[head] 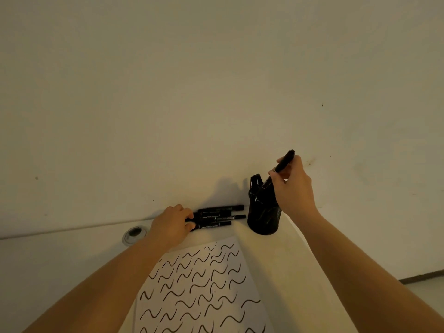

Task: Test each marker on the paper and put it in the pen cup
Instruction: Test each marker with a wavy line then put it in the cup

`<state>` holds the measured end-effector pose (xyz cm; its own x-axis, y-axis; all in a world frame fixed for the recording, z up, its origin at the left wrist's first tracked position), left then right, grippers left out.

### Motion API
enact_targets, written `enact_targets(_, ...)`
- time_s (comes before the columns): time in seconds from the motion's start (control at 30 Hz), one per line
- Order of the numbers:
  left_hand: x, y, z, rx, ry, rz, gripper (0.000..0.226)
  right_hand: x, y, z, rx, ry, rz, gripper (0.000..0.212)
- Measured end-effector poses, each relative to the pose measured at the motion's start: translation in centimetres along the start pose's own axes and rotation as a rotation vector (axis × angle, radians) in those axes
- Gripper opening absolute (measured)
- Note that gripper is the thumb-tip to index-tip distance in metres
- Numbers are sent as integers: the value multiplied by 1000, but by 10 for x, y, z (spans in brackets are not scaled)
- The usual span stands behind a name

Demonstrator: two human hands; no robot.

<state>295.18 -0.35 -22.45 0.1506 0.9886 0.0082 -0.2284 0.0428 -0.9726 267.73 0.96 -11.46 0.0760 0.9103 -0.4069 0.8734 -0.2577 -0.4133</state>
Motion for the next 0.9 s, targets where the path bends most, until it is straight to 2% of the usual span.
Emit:
enact_targets(0.1, -6, 5, -1, 5, -3, -4, 30, -1, 6, 8, 73, -2, -20, 21)
enact_targets(0.23, -9, 9, -2, -14, 3, -1, 27, 1, 16, 13, 243, -39, -21, 56)
enact_targets(0.3, -9, 11, -1, -38, 10, -17, 26, 1, 19, 14, 345, -84, -1, 65)
enact_targets(0.5, -7, 13, -2, 10, -19, -16, 22, 1, 37, 20, 629, -121, -105, 37)
enact_targets(0.63, 2, 8, -5, 43, -37, 34, 22, 5, 41, 23, 667, -153, -115, 29)
enact_targets(0.73, 15, 0, -4, 100, -58, 80, 24, 7, 40, 20, 681, -164, -133, 31)
enact_targets(0.83, 30, -13, 5, 208, -52, 115, 24, 18, 32, 5, 740, -250, -8, 34)
enact_targets(0.9, 43, -22, 18, 281, -24, 125, 22, 32, 27, -10, 660, -304, 111, 30)
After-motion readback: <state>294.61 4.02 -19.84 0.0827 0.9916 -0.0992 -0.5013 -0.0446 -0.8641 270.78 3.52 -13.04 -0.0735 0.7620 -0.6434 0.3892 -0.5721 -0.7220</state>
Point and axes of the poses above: each hand's wrist, its own x-axis away from the middle knuckle, its own y-axis out of the palm, z = x × y, the point moved 4 cm from there along -x, towards the middle knuckle, and after that the axes turned 8 degrees about -z, right-handed, at the moved point
